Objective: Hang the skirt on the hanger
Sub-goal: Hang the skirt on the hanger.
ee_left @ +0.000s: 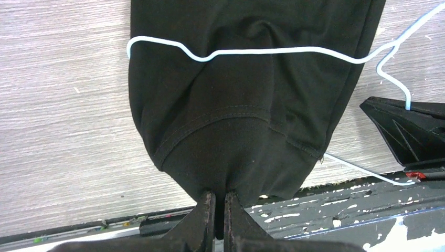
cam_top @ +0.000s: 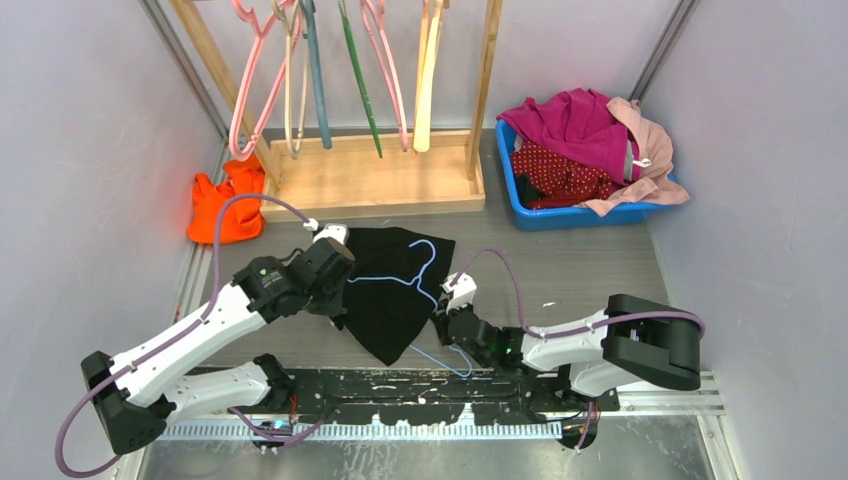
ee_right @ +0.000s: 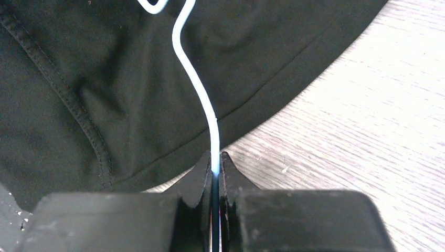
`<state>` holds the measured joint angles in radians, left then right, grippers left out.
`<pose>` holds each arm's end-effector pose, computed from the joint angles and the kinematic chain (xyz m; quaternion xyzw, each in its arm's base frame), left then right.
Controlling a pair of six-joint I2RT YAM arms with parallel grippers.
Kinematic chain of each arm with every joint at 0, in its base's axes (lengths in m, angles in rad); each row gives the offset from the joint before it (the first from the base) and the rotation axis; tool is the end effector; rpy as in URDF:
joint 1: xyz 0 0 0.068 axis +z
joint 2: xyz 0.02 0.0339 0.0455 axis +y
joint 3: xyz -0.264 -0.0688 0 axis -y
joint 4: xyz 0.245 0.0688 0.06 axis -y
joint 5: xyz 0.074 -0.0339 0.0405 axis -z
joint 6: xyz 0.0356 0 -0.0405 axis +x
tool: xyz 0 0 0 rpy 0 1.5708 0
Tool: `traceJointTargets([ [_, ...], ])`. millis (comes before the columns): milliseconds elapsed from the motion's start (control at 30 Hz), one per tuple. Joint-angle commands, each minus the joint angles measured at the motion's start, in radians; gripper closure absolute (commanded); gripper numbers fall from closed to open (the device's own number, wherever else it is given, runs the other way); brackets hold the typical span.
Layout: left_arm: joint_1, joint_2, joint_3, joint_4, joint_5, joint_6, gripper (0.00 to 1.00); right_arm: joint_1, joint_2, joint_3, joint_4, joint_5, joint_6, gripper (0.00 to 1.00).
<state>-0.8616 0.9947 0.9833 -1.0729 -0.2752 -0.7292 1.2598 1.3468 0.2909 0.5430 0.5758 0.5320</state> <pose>0.1197 -0.1246 0.2964 0.0306 0.9615 -0.0772 0.2621 0.0872 0.2080 0.1363 -0.1607 0.8246 0.2246 0.4937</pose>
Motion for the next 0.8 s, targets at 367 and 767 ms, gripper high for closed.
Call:
traceJointTargets([
  [367, 0.003, -0.048, -0.123, 0.004, 0.091, -0.084, 0.97, -0.222, 0.083, 0.212, 0.013, -0.325, -0.156, 0.99],
  [767, 0.001, -0.061, -0.215, 0.035, 0.016, -0.183, 0.77, -0.234, 0.097, 0.328, -0.107, -0.376, -0.248, 0.99],
])
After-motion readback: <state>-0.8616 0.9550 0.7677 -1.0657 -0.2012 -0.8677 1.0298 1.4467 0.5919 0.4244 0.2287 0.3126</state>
